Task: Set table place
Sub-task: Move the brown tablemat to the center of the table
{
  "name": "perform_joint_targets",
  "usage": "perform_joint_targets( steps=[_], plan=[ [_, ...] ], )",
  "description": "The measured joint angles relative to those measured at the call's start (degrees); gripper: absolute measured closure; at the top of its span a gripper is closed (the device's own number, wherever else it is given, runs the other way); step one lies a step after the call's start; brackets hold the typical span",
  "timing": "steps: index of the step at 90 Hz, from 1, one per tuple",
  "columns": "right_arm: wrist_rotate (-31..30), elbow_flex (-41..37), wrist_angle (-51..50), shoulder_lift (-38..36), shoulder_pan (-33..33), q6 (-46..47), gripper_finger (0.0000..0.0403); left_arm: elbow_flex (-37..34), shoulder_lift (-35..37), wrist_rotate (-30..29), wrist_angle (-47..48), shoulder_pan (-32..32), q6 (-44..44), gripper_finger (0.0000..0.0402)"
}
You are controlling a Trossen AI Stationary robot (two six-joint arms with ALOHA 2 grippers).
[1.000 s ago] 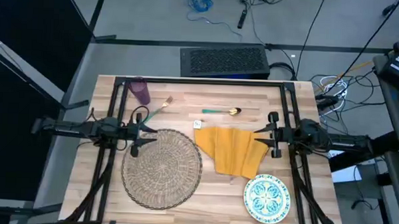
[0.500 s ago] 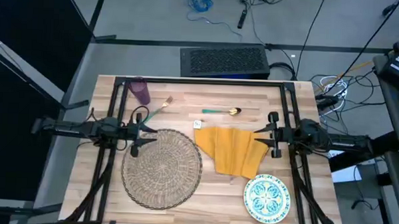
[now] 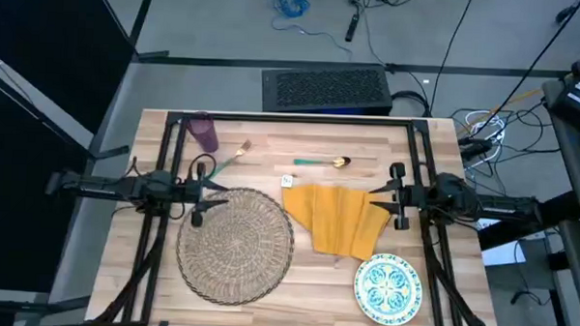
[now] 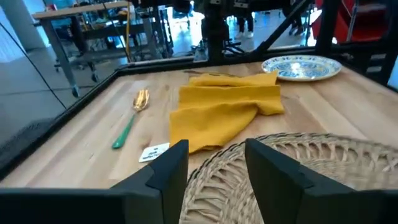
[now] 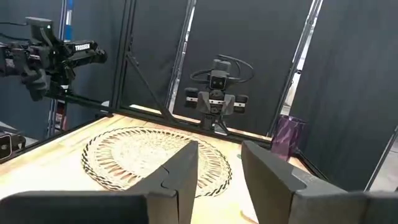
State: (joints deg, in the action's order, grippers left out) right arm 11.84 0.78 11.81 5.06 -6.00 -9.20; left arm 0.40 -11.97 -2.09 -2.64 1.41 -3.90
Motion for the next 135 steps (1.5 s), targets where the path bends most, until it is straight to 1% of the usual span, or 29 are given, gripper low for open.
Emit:
perform_joint_targets(
  steps=[9,21,26,39,43,48,54,64,70,74,85,95,100,105,113,120,124,128,131,135],
  plan=[
    [0.00,0.00,0.01,0.00,-0.01,4.02,0.0293,0.00,0.00,-0.65,-1.38,0.00,0.54,0.0258],
    [0.00,0.02,1.24,0.00,-0.02,5.43,0.0293,0.00,0.00,-0.87,-4.84,0.00,0.81,0.0258],
    [-0.02,0.00,2.54,0.02,-0.02,5.59,0.0293,0.00,-0.01,-1.58,-7.33,0.00,3.10,0.0258],
    [-0.04,0.00,13.27,0.02,-0.02,10.64,0.0293,0.02,0.00,-7.23,-20.23,0.00,12.27,0.0258],
    [-0.04,0.00,17.63,0.02,-0.02,12.27,0.0293,0.43,0.02,-7.83,-23.48,-0.04,12.37,0.0258],
    [-0.09,0.20,22.79,0.02,0.00,13.12,0.0293,2.30,-0.05,-7.87,-25.40,-0.02,11.00,0.0258],
    [-1.23,1.75,25.63,0.04,0.00,13.26,0.0293,5.98,-0.04,-7.73,-26.05,-0.17,8.94,0.0258],
    [-4.84,6.72,24.31,0.98,-0.02,12.66,0.0293,13.25,-0.01,-7.02,-23.55,-0.26,4.94,0.0258],
    [-6.14,10.63,22.18,2.66,-0.02,11.45,0.0293,17.95,-0.46,-7.08,-19.91,-0.26,2.56,0.0258],
    [-6.40,13.47,20.53,4.55,-0.02,10.40,0.0293,21.19,-0.87,-8.17,-16.69,-0.28,1.57,0.0258],
    [-10.42,21.77,14.95,11.49,-0.02,6.91,0.0293,29.66,-3.48,-15.22,-6.46,-0.28,-1.04,0.0258],
    [-16.57,28.18,11.60,19.64,-0.03,-2.39,0.0293,35.77,-8.25,-22.08,0.54,-0.33,-3.83,0.0258],
    [-18.34,30.61,11.91,23.83,-0.05,-7.48,0.0293,38.57,-11.15,-25.19,2.34,-0.33,-6.20,0.0258],
    [-20.61,33.25,13.32,28.09,-0.11,-10.35,0.0293,40.40,-14.15,-29.23,3.74,-0.33,-9.77,0.0258],
    [-25.50,37.86,13.00,34.47,-1.48,-11.24,0.0293,42.52,-19.03,-36.03,3.76,-1.14,-15.61,0.0258],
    [-27.18,41.99,8.78,39.46,-4.22,-10.02,0.0293,43.88,-22.96,-40.23,3.83,-3.18,-18.58,0.0258],
    [-26.57,44.55,4.93,42.21,-6.11,-8.10,0.0293,44.60,-24.91,-40.70,4.38,-4.79,-19.10,0.0258],
    [-25.59,47.30,0.47,44.96,-8.16,-5.78,0.0293,45.64,-26.70,-39.79,6.28,-6.56,-18.65,0.0258],
    [-23.97,49.42,-2.90,47.00,-9.68,-4.06,0.0293,46.70,-28.09,-37.89,8.70,-8.04,-17.23,0.0258],
    [-20.91,52.07,-7.30,49.64,-11.61,-1.87,0.0293,48.10,-29.79,-33.71,12.35,-10.26,-14.47,0.0258]
  ],
)
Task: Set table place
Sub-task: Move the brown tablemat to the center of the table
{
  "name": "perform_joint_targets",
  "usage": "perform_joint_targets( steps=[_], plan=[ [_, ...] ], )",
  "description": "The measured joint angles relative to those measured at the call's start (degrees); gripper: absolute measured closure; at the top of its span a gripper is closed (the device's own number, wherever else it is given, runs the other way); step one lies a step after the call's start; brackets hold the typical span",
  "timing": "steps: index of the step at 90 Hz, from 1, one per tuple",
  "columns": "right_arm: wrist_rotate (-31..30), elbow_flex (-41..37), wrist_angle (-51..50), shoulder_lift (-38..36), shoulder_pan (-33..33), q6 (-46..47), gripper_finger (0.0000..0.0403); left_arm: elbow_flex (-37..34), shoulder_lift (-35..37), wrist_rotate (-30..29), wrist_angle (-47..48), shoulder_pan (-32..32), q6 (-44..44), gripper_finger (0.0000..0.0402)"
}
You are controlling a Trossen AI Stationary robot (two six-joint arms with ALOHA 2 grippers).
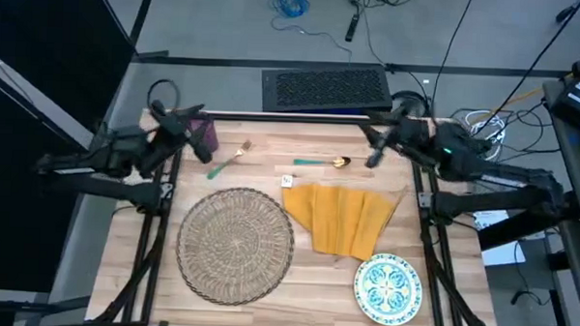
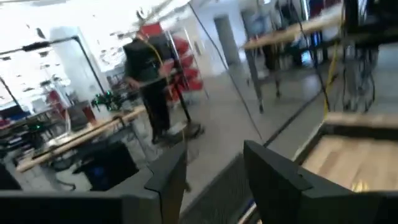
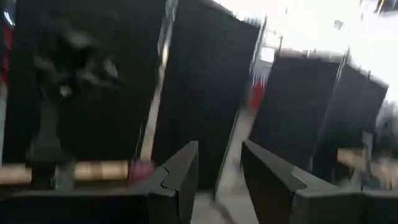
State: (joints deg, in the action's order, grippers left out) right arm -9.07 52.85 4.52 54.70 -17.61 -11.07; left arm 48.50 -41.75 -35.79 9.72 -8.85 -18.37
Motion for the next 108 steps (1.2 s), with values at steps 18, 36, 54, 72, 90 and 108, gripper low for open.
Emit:
perform_joint_targets(
  steps=[18,36,54,72,90,108],
  plan=[
    [15.49,7.64,-11.76,10.58,-4.21,7.20,0.0293,3.93,-7.88,26.78,9.93,-8.54,9.09,0.0258],
    [24.63,8.71,-19.53,16.01,-2.01,10.68,0.0293,3.81,-11.78,39.36,19.63,-8.50,14.85,0.0258],
    [24.24,8.71,-29.16,16.83,2.33,14.05,0.0293,0.97,-12.51,42.47,24.05,-4.39,19.90,0.0258],
    [22.06,8.71,-31.36,16.46,8.01,19.64,0.0293,-1.13,-12.48,41.53,25.76,0.16,24.78,0.0258],
    [13.19,8.71,-34.68,16.46,15.49,23.92,0.0293,-4.47,-12.48,41.25,25.59,5.06,32.20,0.0258],
    [4.25,8.69,-34.73,16.46,22.69,28.65,0.0294,-7.93,-12.51,41.29,24.86,10.17,38.44,0.0258]
  ],
)
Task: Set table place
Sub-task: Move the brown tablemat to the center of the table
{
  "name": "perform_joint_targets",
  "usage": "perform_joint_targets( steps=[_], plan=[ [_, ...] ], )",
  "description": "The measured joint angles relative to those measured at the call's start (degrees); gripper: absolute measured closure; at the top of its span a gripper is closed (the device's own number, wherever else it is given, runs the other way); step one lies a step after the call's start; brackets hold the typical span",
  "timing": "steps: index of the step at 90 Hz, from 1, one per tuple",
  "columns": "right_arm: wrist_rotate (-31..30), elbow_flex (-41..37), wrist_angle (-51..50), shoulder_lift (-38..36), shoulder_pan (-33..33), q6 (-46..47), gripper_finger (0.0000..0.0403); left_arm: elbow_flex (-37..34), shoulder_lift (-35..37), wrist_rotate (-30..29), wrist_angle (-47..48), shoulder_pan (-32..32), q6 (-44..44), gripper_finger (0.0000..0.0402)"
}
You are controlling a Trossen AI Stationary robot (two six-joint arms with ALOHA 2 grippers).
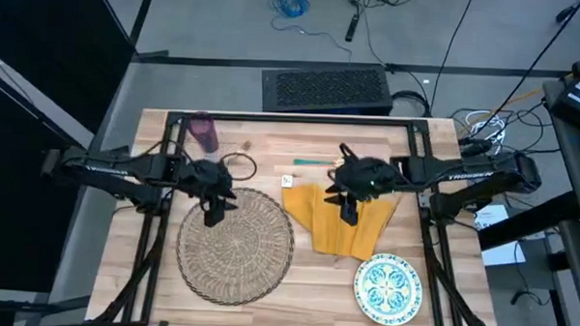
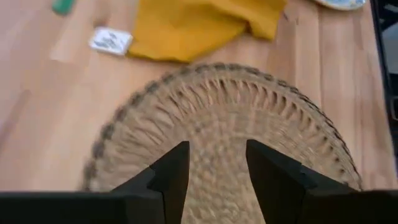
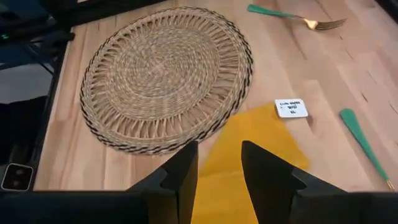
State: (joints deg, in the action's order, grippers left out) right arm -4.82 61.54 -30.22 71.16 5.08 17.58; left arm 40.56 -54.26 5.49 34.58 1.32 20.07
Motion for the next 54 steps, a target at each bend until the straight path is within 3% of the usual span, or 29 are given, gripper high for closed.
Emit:
perform_joint_targets(
  steps=[22,40,54],
  plan=[
    [-9.54,0.00,-0.20,0.00,7.49,5.03,0.0294,-3.01,0.00,-2.62,-7.85,8.22,8.13,0.0258],
    [-16.36,-0.03,-1.86,0.00,12.79,8.01,0.0294,-6.82,-1.15,-5.83,-8.47,15.43,17.51,0.0258],
    [-18.18,-0.07,-1.42,0.00,14.99,9.37,0.0294,-9.05,-4.66,-7.94,-12.45,20.31,23.20,0.0258]
  ],
)
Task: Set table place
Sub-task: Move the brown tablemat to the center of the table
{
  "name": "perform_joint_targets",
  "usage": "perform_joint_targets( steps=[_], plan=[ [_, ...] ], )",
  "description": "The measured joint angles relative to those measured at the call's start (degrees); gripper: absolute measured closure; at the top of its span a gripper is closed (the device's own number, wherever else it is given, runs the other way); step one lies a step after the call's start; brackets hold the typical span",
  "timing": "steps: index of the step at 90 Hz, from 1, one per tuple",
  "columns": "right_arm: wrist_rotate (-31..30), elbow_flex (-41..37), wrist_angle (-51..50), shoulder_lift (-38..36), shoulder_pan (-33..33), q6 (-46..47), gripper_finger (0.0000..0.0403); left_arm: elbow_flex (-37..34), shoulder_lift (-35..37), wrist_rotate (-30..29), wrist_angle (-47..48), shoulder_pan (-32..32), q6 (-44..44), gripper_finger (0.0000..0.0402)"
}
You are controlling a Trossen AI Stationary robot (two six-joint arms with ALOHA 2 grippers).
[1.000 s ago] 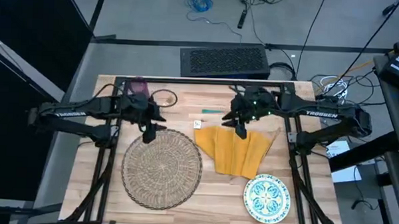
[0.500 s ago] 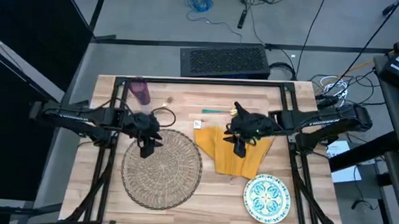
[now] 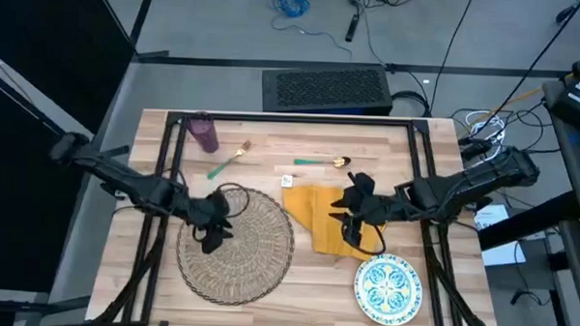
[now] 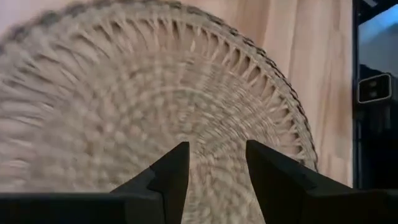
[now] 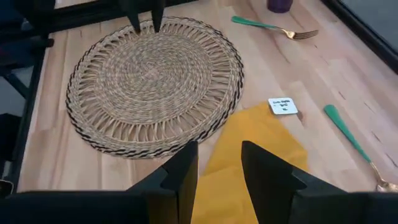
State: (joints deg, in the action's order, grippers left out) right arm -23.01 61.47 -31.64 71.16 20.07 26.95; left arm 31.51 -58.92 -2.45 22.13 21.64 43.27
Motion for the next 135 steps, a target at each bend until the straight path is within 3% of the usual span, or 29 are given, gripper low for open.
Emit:
perform_joint_targets(
  steps=[17,25,39,50,88,108,135],
  plan=[
    [-2.93,-0.04,0.11,1.43,2.33,2.29,0.0296,-0.07,-8.18,-1.10,-4.22,4.35,3.33,0.0260],
    [-3.25,-0.02,0.17,2.49,3.20,2.63,0.0316,-0.07,-11.39,-1.66,-5.74,5.29,4.40,0.0274],
    [-4.15,-0.04,0.11,3.63,4.27,2.58,0.0390,-0.07,-13.78,-2.68,-8.09,6.29,4.45,0.0340],
    [-4.32,-0.04,0.15,3.72,4.74,2.64,0.0396,0.04,-13.75,-4.03,-9.31,6.27,4.47,0.0393],
    [-5.83,-0.04,0.17,3.74,4.79,0.44,0.0403,0.04,-14.08,-4.66,-2.69,6.26,9.02,0.0401],
    [-6.03,-0.04,0.29,3.41,4.79,-0.40,0.0403,0.04,-18.36,-3.66,-2.73,6.26,10.57,0.0401],
    [-6.03,-0.04,0.20,0.55,4.79,-0.64,0.0403,0.06,-21.36,-2.28,-13.26,6.18,9.99,0.0401]
  ],
)
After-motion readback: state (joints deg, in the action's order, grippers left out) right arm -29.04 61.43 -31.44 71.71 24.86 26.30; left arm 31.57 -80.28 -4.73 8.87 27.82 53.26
